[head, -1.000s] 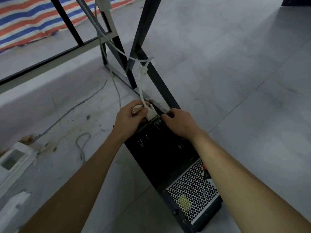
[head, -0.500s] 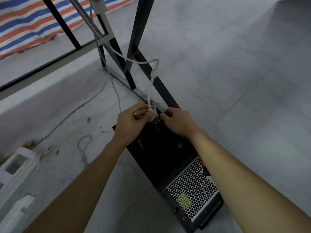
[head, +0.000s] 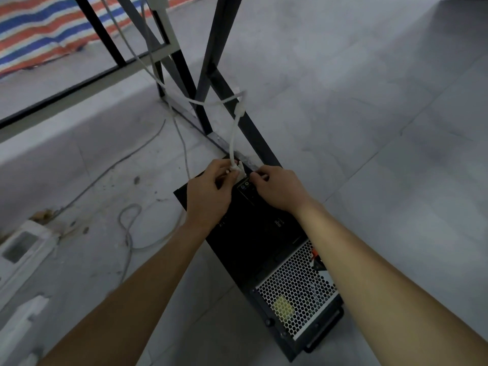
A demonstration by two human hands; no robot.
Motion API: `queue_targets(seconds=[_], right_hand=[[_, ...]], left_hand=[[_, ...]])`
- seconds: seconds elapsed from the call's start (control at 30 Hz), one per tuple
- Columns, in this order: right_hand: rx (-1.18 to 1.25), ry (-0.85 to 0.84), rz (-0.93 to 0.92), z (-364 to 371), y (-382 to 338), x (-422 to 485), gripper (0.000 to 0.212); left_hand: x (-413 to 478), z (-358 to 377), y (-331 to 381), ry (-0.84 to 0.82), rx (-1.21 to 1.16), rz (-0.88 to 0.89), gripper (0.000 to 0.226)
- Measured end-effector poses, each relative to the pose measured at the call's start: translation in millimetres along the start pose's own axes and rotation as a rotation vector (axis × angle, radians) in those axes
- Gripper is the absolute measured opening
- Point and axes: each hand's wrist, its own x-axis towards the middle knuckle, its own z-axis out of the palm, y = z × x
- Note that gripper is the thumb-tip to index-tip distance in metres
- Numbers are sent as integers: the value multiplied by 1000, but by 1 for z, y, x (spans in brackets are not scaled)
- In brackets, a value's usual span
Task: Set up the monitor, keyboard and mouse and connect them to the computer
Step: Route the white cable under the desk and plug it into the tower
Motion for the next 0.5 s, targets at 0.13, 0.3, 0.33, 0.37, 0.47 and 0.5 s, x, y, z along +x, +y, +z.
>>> queue_targets(seconds=[0.13, 0.3, 0.33, 0.37, 0.47, 0.5], right_hand=[[7, -5, -5, -2, 1, 1, 35], [7, -6, -11, 0, 2, -2, 37], [7, -5, -9, -1, 2, -2, 37], [6, -4, -9, -1, 1, -2, 37], [-18, -2, -15, -2, -1, -3, 37], [-23, -1, -15, -2, -2, -4, 37]], left_hand=[[7, -4, 1, 0, 21, -27, 19], [14, -11, 2, -61, 46, -63, 19], [15, -11, 3, -60, 52, -74, 19], [17, -12, 5, -55, 60, -90, 19], [18, -13, 5, -61, 63, -105, 20], [16, -13, 5, -73, 54, -91, 19]])
